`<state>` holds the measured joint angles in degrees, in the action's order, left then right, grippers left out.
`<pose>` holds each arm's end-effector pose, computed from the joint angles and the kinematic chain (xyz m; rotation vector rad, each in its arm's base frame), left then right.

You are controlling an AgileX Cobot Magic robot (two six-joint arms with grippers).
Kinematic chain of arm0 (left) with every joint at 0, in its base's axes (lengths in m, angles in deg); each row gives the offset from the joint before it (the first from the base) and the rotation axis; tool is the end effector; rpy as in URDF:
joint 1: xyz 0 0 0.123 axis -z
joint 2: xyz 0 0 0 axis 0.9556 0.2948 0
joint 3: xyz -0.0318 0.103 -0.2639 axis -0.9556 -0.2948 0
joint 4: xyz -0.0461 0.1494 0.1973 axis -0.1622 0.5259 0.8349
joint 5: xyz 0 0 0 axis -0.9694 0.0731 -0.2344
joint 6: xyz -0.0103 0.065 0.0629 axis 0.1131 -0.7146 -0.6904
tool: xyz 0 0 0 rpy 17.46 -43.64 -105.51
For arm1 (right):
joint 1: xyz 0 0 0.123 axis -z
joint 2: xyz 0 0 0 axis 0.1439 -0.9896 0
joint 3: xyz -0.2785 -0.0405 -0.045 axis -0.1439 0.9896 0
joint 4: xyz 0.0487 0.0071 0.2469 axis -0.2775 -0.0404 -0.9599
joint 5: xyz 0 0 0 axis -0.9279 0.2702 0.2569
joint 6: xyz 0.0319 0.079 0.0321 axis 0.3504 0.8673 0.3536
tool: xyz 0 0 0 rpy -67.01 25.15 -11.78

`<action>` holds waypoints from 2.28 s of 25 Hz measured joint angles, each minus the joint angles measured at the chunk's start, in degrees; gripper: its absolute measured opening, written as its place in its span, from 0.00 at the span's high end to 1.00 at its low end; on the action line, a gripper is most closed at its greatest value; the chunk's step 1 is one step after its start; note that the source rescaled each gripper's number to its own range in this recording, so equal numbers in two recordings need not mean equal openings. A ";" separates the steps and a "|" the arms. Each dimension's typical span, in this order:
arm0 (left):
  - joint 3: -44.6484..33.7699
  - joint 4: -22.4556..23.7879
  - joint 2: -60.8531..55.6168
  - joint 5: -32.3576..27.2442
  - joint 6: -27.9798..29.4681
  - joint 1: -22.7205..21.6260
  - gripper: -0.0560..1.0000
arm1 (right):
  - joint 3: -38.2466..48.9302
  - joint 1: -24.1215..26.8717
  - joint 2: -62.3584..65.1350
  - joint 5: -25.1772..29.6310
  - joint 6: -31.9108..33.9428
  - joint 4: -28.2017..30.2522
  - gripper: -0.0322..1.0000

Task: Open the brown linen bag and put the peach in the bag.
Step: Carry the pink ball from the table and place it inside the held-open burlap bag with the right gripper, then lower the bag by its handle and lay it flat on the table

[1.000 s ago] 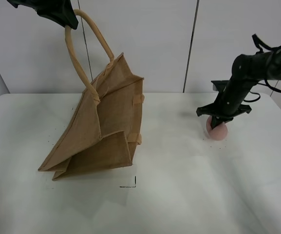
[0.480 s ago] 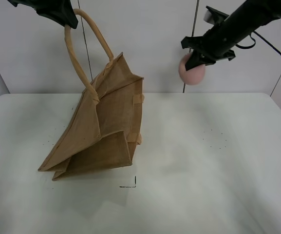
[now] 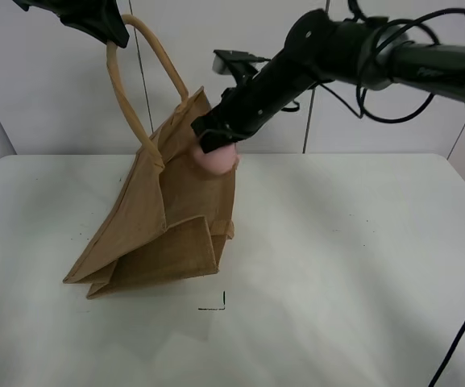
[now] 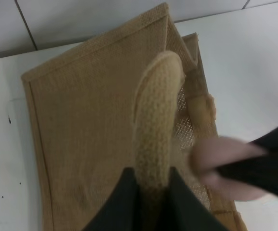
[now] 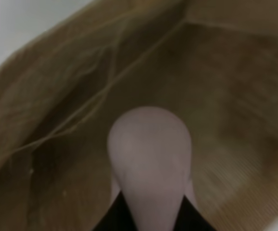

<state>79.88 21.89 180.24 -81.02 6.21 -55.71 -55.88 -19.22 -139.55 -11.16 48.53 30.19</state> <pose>0.3774 -0.1215 0.4416 0.2537 2.3390 -0.2623 0.4089 0.2598 0.2521 -0.9044 2.3642 0.7525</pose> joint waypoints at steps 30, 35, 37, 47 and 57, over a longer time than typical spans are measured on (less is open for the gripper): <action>0.00 -0.05 0.00 0.00 -0.05 0.00 0.95 | 0.00 -5.35 -11.66 -13.13 -11.67 -5.54 0.03; 0.00 -0.05 0.00 0.00 -0.05 0.00 0.95 | -0.04 -5.35 -8.26 -6.29 1.88 8.95 0.00; 0.00 -0.05 0.00 0.00 -0.05 0.00 0.95 | -0.04 -5.35 -6.18 -1.75 8.14 15.50 0.00; 0.00 -0.09 0.00 0.00 -0.05 0.00 0.95 | -0.41 -0.74 -3.78 11.60 23.38 26.97 0.00; 0.00 -0.09 0.00 0.00 -0.05 0.00 0.95 | -0.41 17.24 -3.84 12.61 23.63 28.63 0.00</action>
<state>79.88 21.80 180.24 -81.02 6.16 -55.71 -56.29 -1.99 -143.39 1.45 72.16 58.81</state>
